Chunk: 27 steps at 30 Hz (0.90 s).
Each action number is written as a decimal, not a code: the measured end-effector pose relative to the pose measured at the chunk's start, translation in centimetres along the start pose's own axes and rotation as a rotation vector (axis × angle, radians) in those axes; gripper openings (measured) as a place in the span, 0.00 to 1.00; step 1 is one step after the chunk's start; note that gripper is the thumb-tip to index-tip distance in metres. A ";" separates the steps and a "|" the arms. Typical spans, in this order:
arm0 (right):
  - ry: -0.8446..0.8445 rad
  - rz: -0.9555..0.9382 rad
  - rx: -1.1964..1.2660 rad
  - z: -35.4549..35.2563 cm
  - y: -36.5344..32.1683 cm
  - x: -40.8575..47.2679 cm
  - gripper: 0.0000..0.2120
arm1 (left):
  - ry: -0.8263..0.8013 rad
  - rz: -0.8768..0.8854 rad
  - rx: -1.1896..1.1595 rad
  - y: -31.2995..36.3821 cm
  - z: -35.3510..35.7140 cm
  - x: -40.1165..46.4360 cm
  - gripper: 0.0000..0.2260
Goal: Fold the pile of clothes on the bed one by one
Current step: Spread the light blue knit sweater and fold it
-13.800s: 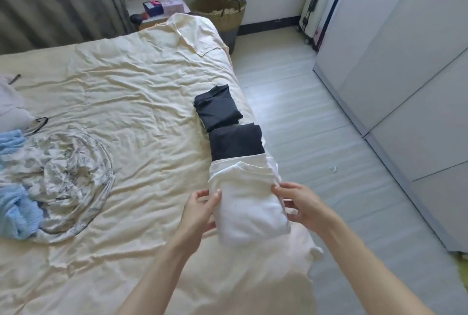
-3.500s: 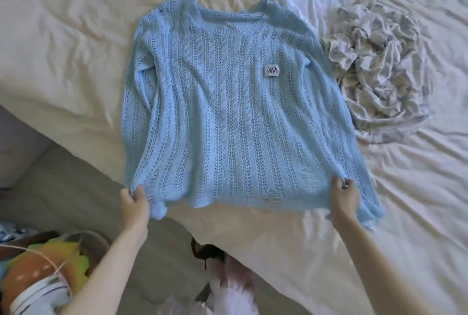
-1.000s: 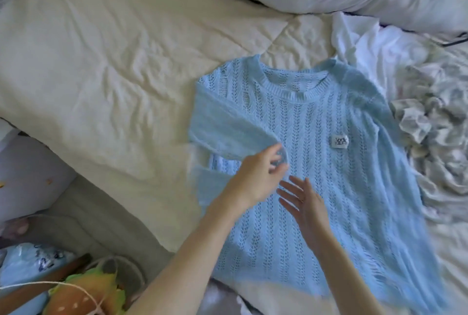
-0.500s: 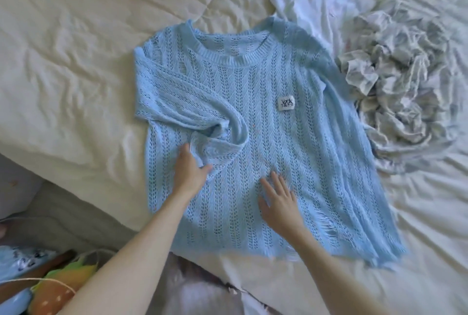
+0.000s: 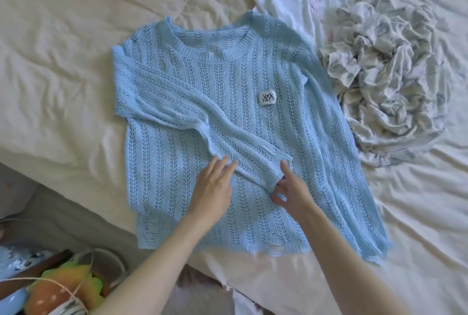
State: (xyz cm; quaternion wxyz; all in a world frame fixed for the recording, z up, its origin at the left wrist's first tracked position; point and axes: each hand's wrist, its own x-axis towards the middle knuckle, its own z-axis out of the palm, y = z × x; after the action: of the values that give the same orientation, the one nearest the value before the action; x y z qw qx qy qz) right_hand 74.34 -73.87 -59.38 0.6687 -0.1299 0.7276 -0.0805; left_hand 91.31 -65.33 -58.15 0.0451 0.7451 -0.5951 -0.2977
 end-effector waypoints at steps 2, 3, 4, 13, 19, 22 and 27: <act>0.053 -0.038 -0.043 0.9 -0.4 0.4 0.11 | -0.065 -0.024 0.165 -1.1 0.0 1.1 0.32; 0.076 -0.076 -0.024 1.3 -0.5 0.6 0.07 | -0.077 -0.022 0.210 -1.4 0.0 1.6 0.35; 0.105 -0.133 0.001 1.4 -0.7 0.5 0.07 | -0.070 -0.016 0.234 -1.5 0.0 2.1 0.37; 0.442 -0.558 -0.215 -5.8 1.4 -0.8 0.08 | -0.201 0.071 0.200 0.4 2.0 2.3 0.32; 0.594 -0.470 -0.566 -6.1 0.2 -0.3 0.14 | -0.058 0.026 -0.159 -0.3 0.5 0.8 0.22; 0.607 -0.660 -0.719 -2.8 -1.7 -0.9 0.14 | 0.109 -0.075 -0.278 -3.0 -2.3 0.5 0.17; 0.328 -0.836 -0.965 6.2 -5.7 -1.0 0.14 | 0.410 -0.474 -0.450 -10.4 -6.8 2.1 0.14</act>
State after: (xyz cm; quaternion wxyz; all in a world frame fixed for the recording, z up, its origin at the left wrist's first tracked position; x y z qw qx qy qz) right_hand 81.03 -78.67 -57.34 0.3283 -0.6730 0.6626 -0.0170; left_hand 103.86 -66.24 -57.74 0.2556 0.8775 -0.3047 -0.2681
